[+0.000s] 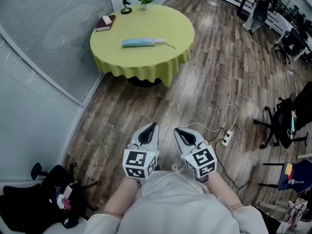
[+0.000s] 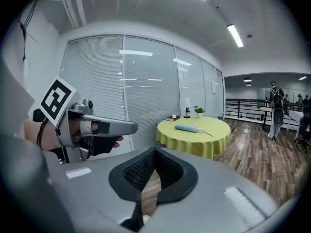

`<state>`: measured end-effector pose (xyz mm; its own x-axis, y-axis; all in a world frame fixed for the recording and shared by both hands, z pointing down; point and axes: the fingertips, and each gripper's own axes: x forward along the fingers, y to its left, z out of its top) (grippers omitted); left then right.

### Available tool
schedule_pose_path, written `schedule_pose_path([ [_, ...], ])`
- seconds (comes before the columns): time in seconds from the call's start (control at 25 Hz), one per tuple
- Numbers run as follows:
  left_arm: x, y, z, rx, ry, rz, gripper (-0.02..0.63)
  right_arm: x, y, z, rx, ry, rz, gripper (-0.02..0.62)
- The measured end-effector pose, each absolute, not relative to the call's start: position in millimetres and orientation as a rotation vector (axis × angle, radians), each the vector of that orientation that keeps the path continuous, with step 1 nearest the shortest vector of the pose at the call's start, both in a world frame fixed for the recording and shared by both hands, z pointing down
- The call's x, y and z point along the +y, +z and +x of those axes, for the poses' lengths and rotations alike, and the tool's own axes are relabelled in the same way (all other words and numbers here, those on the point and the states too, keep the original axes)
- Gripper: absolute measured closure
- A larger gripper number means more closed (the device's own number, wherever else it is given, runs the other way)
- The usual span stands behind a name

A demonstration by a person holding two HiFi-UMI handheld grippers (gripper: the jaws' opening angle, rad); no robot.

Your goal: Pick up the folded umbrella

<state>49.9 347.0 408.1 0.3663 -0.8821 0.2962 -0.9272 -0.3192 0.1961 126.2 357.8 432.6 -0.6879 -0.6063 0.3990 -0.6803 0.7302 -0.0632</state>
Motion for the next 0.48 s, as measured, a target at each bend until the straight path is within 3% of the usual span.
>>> schedule_pose_path([
  [0.48,206.2,404.0,-117.7,-1.618,0.119,2.262,0.600,213.8,419.7,-22.6,-2.573,0.257,1.016,0.595],
])
